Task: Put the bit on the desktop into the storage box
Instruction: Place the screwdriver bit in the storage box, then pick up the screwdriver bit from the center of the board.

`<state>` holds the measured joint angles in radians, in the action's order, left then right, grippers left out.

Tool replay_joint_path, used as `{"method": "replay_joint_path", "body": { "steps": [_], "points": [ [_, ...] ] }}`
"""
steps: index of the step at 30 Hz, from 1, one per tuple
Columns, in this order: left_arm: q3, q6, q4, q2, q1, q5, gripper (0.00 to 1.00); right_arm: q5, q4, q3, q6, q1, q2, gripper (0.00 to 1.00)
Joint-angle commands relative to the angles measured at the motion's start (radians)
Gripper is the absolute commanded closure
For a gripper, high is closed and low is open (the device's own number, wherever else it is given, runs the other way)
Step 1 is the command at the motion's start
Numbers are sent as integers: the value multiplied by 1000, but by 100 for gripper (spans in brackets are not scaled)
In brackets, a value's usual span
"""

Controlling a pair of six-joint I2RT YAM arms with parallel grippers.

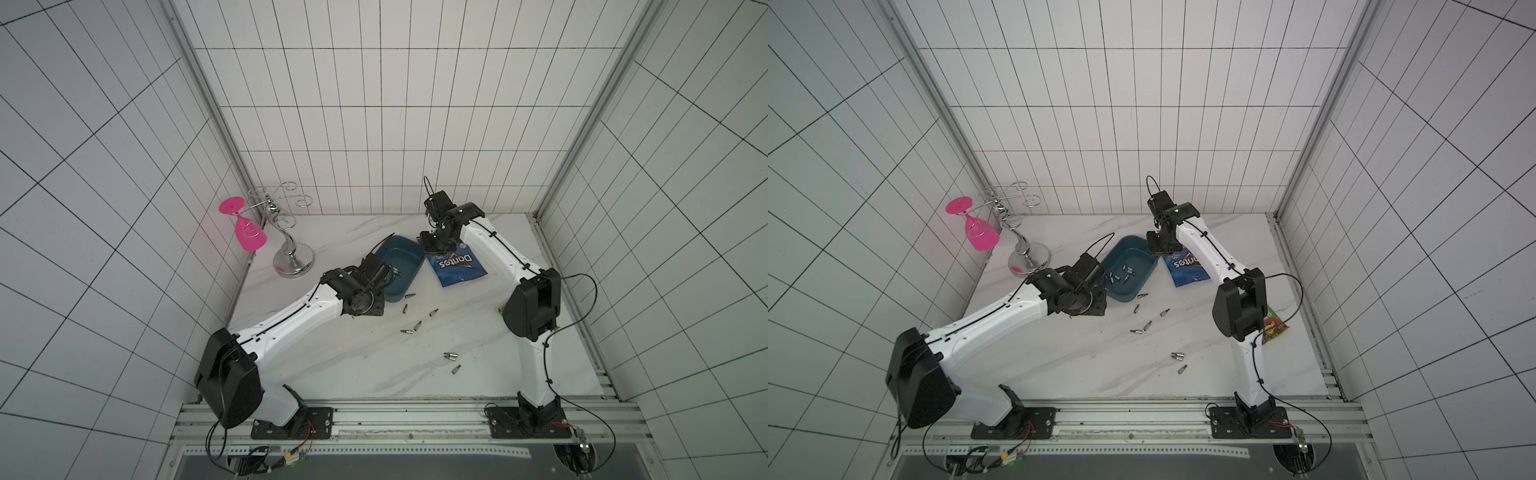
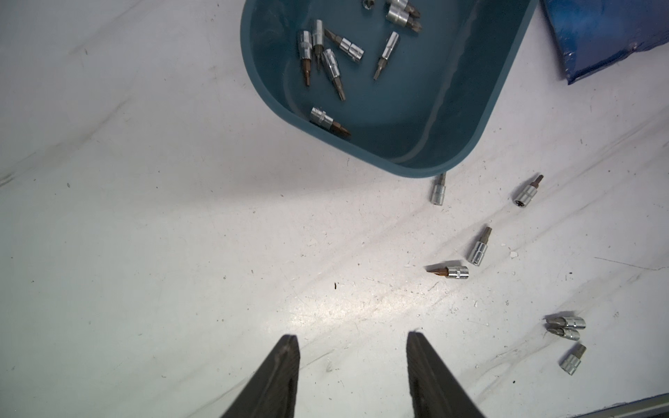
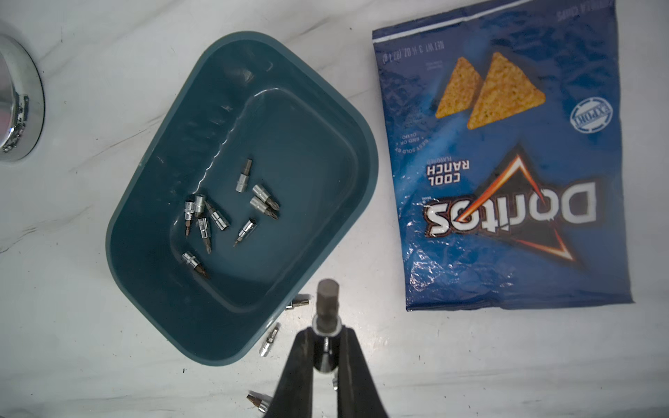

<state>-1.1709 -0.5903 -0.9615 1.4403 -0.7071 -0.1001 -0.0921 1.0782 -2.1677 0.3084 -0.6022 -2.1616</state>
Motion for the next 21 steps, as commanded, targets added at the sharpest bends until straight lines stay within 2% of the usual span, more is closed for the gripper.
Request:
{"method": "replay_joint_path", "body": {
  "steps": [1, 7, 21],
  "points": [
    [20, -30, 3, -34, -6, -4, 48, -22, 93, -136, -75, -20, -116, 100],
    [22, -53, -12, -65, -17, 3, 48, -64, 114, -332, -119, -39, -282, 100],
    [39, -100, 1, -49, -77, -4, 48, -69, 44, -374, -144, -51, -421, 100]
  ]
}}
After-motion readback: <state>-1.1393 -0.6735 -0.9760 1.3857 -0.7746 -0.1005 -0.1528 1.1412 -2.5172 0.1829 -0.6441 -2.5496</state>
